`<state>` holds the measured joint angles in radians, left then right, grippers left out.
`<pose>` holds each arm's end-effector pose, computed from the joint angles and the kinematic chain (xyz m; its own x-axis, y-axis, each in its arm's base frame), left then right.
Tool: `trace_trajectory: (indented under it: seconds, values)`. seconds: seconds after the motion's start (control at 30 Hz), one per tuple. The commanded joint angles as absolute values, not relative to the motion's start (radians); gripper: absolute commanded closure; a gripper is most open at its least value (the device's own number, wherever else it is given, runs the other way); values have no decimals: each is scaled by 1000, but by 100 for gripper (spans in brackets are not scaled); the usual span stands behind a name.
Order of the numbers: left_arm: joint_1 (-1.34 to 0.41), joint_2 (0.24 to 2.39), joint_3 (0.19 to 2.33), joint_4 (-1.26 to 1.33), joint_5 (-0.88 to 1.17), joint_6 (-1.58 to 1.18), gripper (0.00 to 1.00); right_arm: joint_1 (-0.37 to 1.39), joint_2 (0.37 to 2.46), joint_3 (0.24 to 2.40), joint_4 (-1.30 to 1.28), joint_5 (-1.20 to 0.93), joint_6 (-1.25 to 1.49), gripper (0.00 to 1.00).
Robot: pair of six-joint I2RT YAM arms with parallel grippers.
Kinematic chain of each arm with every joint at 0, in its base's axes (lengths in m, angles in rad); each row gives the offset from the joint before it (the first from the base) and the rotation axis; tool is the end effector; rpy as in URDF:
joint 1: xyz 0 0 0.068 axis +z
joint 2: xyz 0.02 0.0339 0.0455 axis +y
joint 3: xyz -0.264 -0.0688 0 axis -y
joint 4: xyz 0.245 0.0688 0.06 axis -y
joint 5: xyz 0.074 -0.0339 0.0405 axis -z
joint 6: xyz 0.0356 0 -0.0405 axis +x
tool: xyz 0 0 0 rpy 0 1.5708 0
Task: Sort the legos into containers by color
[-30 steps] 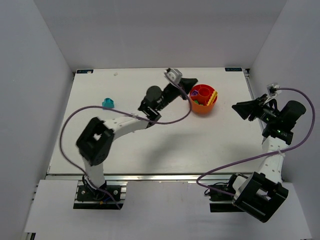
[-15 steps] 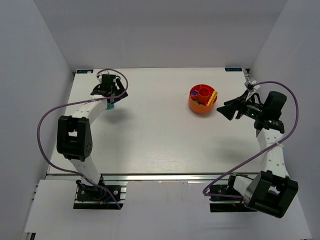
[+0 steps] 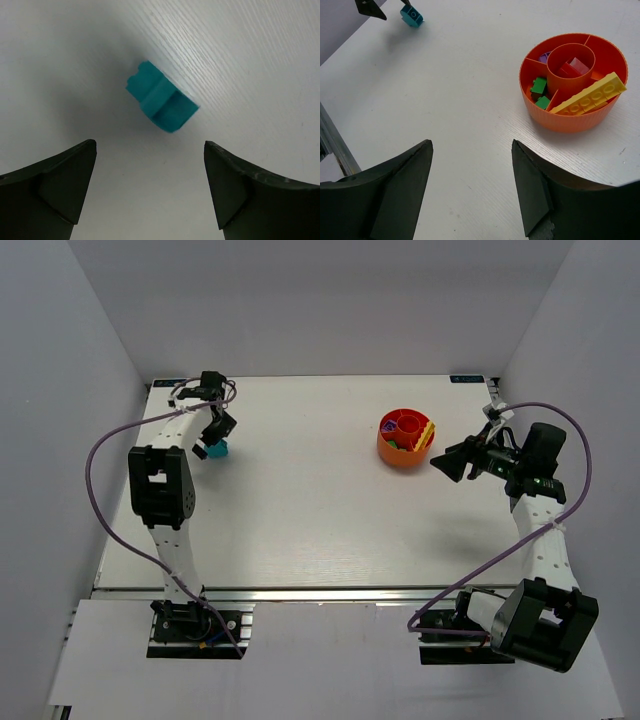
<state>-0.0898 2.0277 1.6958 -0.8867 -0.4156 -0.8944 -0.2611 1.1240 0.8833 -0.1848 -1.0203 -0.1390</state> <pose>0.4240 -0.0237 0.2273 -0.5410 -0.6676 -0.5115 -0.7645 0.6439 -0.0318 0.2421 -0.0333 0.3132 -0.3097 0.0077 -0.9508 -0.6642 0.7137 0.2222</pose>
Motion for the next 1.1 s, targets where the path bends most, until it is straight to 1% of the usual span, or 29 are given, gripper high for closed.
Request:
trace_trajectory:
  seconds: [0.0, 0.17, 0.33, 0.4, 0.63, 0.73, 0.77, 0.87, 0.9, 1.07]
  values:
    - [-63, 2095, 1829, -1089, -482, -1109, 2, -258, 1123, 922, -186, -1031, -152, 30]
    - [-54, 2172, 1914, -1097, -416, -1227, 2, -261, 1111, 922, -187, -1031, -152, 30]
    - [-54, 2220, 2005, -1100, -345, -1267, 3, -262, 1111, 919, -186, -1035, -155, 30]
    - [-54, 2229, 2006, -1083, -321, -1278, 3, -264, 1112, 920, -184, -1038, -156, 30]
    - [-54, 2258, 2000, -1072, -319, -1351, 10, -265, 1104, 920, -187, -1046, -160, 30]
    - [-44, 2263, 1990, -1057, -310, -1393, 16, -268, 1108, 920, -190, -1051, -160, 29]
    - [-44, 2266, 1988, -1061, -311, -1408, 19, -268, 1108, 922, -189, -1052, -160, 29]
    - [-44, 2267, 1993, -1066, -321, -1445, 24, -271, 1106, 922, -192, -1055, -160, 29]
    - [-44, 2267, 1993, -1066, -328, -1451, 28, -273, 1106, 922, -192, -1054, -160, 29]
    - [-44, 2266, 2000, -1089, -379, -1482, 31, -281, 1106, 922, -192, -1066, -158, 29]
